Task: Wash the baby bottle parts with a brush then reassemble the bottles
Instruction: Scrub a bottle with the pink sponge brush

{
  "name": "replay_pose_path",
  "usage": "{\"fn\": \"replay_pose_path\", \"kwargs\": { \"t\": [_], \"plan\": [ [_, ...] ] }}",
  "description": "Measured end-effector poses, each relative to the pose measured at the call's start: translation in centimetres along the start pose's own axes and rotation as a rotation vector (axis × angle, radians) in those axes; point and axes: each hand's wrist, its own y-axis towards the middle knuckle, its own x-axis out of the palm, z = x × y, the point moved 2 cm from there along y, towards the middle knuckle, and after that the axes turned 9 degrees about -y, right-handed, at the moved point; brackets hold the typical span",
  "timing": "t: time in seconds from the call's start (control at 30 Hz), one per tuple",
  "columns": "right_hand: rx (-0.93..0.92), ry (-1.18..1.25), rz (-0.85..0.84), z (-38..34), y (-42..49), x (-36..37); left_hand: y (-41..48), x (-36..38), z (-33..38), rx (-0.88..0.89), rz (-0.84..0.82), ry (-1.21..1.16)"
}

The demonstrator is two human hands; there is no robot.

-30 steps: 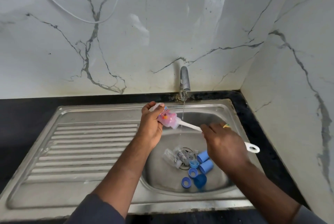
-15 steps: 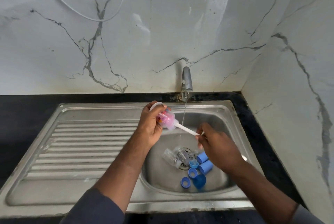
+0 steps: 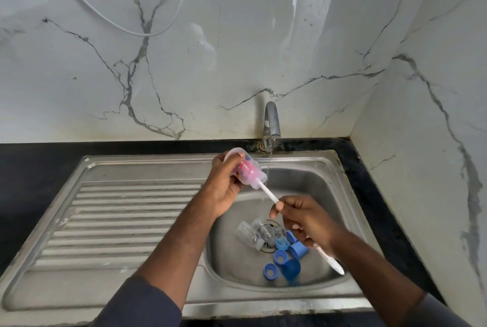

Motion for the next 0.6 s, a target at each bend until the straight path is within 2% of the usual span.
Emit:
{"fn": "replay_pose_path", "kwargs": {
  "t": [0.1,0.17,0.2,0.23,0.27,0.3,0.37,0.4,0.43,0.5,0.6],
  "plan": [
    [-0.127,-0.767,0.290,-0.4,0.4,-0.5,0.2,-1.5,-0.3,-0.089,0.134,0.012],
    [-0.112,-1.156,0.335,-0.2,0.5,-0.3,0.2,-2.2,-0.6,-0.131,0.211,-0.097],
    [-0.114,-1.261,0.337,-0.2,0.5,0.1,0.0,-2.0,-0.7,-0.143,0.248,-0.137],
    [-0.124,-1.274,0.316,-0.5,0.5,0.6,-0.1,-1.9,-0.9,-0.138,0.278,-0.158],
    [-0.130,-1.187,0.269,-0.8,0.7,1.2,0.0,-1.8,-1.0,-0.130,0.279,-0.169],
    [-0.124,-0.987,0.215,-1.1,0.9,1.6,0.0,-1.5,-1.0,-0.106,0.268,-0.182],
    [-0.011,-0.427,0.051,-1.2,1.3,1.6,-0.1,-1.2,-1.0,-0.038,0.239,-0.238],
    [0.030,-0.222,-0.019,-1.3,1.4,1.5,0.0,-1.2,-0.9,-0.011,0.235,-0.258],
    [0.041,-0.123,-0.051,-1.3,1.4,1.3,0.2,-1.1,-0.7,0.002,0.232,-0.244],
    [-0.001,-0.163,0.003,-1.4,1.6,0.8,0.5,-1.0,-0.3,-0.028,0.248,-0.107],
    [-0.034,-0.578,0.206,-1.5,2.3,-0.2,0.5,-1.2,-0.7,-0.087,0.224,-0.042]
  ]
}}
